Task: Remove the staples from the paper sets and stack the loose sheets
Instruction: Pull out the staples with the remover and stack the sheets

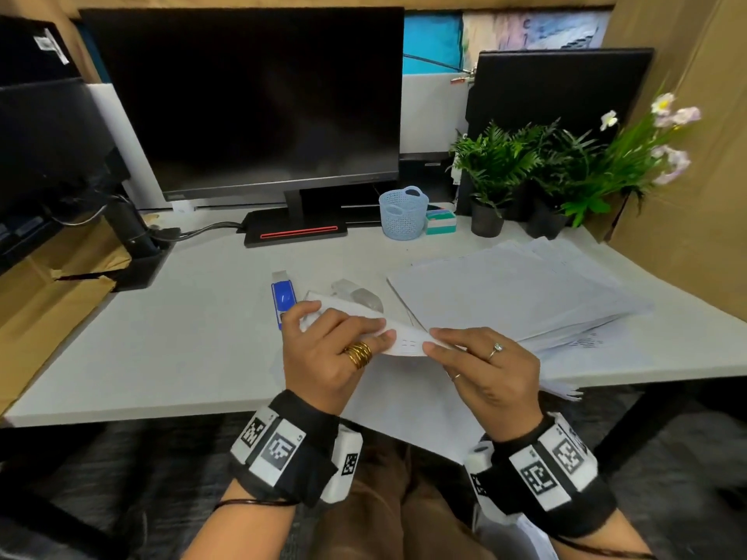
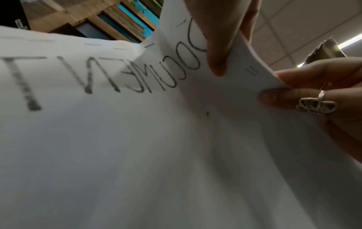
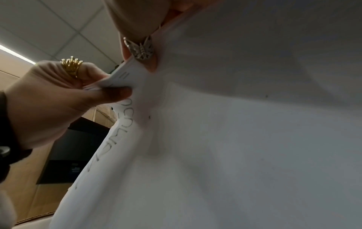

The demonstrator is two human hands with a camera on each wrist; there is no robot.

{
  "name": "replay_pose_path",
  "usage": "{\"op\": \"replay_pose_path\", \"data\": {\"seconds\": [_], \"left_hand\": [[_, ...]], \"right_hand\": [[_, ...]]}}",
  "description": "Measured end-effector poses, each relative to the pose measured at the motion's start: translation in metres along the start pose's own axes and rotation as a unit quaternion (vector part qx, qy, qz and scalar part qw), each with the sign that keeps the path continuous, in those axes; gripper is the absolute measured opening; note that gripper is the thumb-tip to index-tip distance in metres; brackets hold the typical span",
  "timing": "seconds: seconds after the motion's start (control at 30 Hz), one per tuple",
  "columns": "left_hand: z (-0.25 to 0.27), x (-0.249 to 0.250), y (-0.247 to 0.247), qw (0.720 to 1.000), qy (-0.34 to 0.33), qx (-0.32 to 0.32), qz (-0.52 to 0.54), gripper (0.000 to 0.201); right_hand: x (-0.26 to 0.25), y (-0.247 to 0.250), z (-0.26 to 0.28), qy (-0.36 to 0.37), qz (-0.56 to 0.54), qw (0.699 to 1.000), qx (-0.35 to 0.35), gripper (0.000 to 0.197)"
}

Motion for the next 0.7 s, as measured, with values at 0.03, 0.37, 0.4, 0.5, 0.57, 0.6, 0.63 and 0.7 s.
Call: {"op": "replay_pose_path", "data": {"seconds": [0.03, 0.37, 0.4, 0.5, 0.57, 0.6, 0.63, 0.7], "left_hand": [[-0.001, 0.000, 0.000, 1.000, 0.000, 0.000, 0.004, 0.019], [0.009, -0.009, -0.030, 0.964, 0.163, -0.199, 0.069, 0.033], [0.015, -0.013, -0.036, 0.937, 0.228, -0.240, 0.113, 0.039], [0.028, 0.002, -0.060, 0.865, 0.297, -0.363, 0.174, 0.028], [0.029, 0.027, -0.075, 0.871, 0.256, -0.391, 0.155, 0.022], [0.029, 0.040, -0.082, 0.869, 0.249, -0.398, 0.157, 0.023], [0.030, 0.054, -0.091, 0.865, 0.241, -0.410, 0.159, 0.023], [0.028, 0.084, -0.107, 0.866, 0.179, -0.441, 0.151, 0.016]], "right_hand": [[0.001, 0.000, 0.001, 0.000, 0.002, 1.000, 0.006, 0.036], [0.051, 0.017, 0.032, -0.232, -0.077, 0.967, -0.070, 0.025], [0.062, 0.023, 0.041, -0.284, -0.090, 0.951, -0.078, 0.030], [0.082, 0.044, 0.066, -0.388, -0.079, 0.908, -0.139, 0.045], [0.084, 0.054, 0.077, -0.413, -0.027, 0.879, -0.237, 0.044], [0.081, 0.058, 0.079, -0.413, 0.002, 0.866, -0.283, 0.039], [0.075, 0.063, 0.077, -0.402, 0.033, 0.860, -0.312, 0.032], [0.065, 0.074, 0.072, -0.347, 0.099, 0.871, -0.334, 0.035]]}}
Point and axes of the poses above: each hand's wrist, its own z-axis away from the middle knuckle, its own y-axis out of the back of the hand, x = y × z, the point moved 5 cm from there along -z, towards the middle knuckle, and after that the axes turned 4 degrees about -x, right-handed, at the moved point
